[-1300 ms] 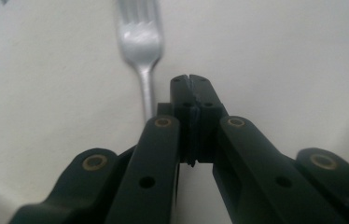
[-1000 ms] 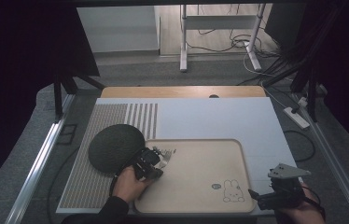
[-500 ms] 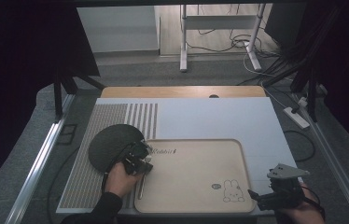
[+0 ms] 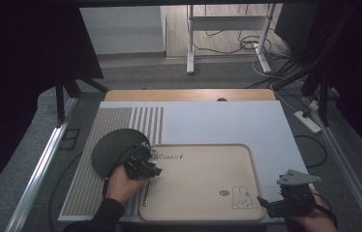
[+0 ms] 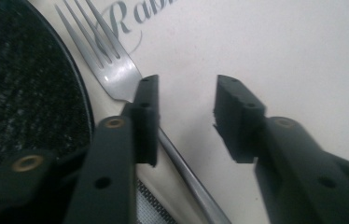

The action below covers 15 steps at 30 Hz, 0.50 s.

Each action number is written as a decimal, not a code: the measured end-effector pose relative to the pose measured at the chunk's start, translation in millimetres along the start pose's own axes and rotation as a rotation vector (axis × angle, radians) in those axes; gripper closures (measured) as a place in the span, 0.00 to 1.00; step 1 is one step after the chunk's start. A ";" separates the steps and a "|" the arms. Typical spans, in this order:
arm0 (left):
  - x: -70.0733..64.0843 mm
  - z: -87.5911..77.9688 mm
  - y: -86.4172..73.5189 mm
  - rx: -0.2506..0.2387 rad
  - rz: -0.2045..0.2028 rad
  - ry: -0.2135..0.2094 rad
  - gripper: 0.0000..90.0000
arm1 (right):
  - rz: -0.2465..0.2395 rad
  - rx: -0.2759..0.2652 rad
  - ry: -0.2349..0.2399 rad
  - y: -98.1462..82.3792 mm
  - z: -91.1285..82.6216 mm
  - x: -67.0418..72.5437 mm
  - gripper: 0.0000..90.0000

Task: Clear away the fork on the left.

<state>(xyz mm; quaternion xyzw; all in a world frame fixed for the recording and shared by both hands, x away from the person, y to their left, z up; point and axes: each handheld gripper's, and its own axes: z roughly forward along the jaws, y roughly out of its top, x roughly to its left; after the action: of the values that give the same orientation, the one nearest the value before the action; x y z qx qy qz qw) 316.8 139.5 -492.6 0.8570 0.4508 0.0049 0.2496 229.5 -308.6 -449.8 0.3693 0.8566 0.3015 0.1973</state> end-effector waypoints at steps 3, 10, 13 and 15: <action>3.6 -3.8 -1.0 -0.034 -0.004 -0.006 0.50 | 0.000 0.001 0.000 0.1 0.0 0.1 0.00; 10.4 -10.5 -3.3 -0.090 -0.013 -0.041 0.27 | 0.002 0.001 0.000 0.1 -0.3 -0.2 0.00; 11.7 -12.2 -4.2 -0.090 0.000 -0.039 0.20 | 0.001 0.001 0.001 0.0 -0.3 -0.2 0.00; 13.3 -13.2 -5.2 -0.098 -0.003 -0.045 0.18 | 0.001 0.001 0.001 0.0 -0.2 -0.2 0.00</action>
<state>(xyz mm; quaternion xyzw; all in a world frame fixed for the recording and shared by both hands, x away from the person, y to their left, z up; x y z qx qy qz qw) 317.6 157.9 -486.2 0.8431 0.4456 0.0074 0.3011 229.5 -308.8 -449.5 0.3696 0.8567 0.3013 0.1965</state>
